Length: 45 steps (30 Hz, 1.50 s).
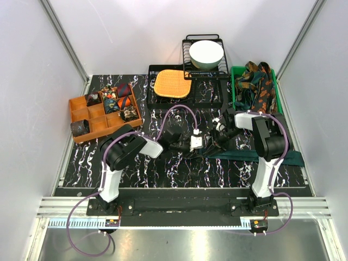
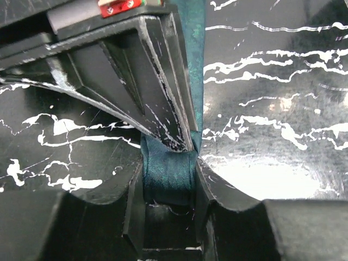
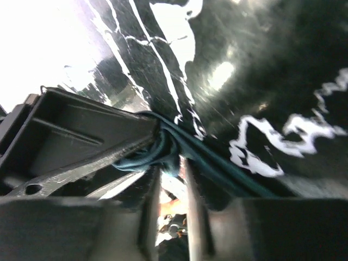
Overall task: Roll the ties
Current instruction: Roll the tie at the center of the board.
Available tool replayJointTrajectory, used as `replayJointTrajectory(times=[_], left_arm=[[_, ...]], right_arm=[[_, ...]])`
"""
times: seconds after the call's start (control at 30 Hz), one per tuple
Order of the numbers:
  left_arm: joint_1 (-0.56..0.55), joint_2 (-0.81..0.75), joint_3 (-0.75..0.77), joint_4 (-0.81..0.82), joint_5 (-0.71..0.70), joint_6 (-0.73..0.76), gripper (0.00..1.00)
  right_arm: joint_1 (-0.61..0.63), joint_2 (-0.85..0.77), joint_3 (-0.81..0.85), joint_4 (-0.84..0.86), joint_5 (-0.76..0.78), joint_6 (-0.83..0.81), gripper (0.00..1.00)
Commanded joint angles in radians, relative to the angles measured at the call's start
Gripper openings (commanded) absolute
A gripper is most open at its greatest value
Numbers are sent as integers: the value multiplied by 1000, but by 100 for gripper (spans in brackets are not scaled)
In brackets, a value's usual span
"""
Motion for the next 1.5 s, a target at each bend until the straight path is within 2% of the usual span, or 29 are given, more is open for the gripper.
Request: replayJointTrajectory(times=[0.0, 0.03, 0.2, 0.33, 0.47, 0.57, 0.67, 0.93, 1.1, 1.17, 1.47], left_arm=[[-4, -12, 13, -378, -83, 136, 22], [-4, -10, 26, -446, -103, 142, 22], [-6, -2, 101, -581, -150, 147, 22], [-12, 4, 139, -681, -180, 153, 24], [-14, 7, 167, -733, -192, 150, 25], [-15, 5, 173, -748, -196, 142, 25], [-18, 13, 184, -765, -207, 122, 25], [-20, 24, 184, -771, -249, 76, 25], [-18, 14, 164, -765, -267, 39, 25], [-20, 2, 144, -764, -276, 41, 24], [-21, -1, 121, -762, -304, 24, 24]], right_arm=[[-25, -123, -15, 38, 99, -73, 45], [-29, -144, -22, 39, 80, -79, 49], [-39, -229, -56, 105, 0, -87, 58], [-38, -188, -99, 229, -88, 5, 57], [-29, -145, -117, 309, -92, 25, 55], [-6, -137, -124, 329, -73, 28, 53], [5, -137, -133, 329, -78, 36, 47], [11, -154, -147, 324, -79, 48, 47], [11, -180, -147, 280, -43, 33, 61], [13, -214, -157, 281, -43, 30, 61], [54, -166, -176, 395, -56, 116, 44]])
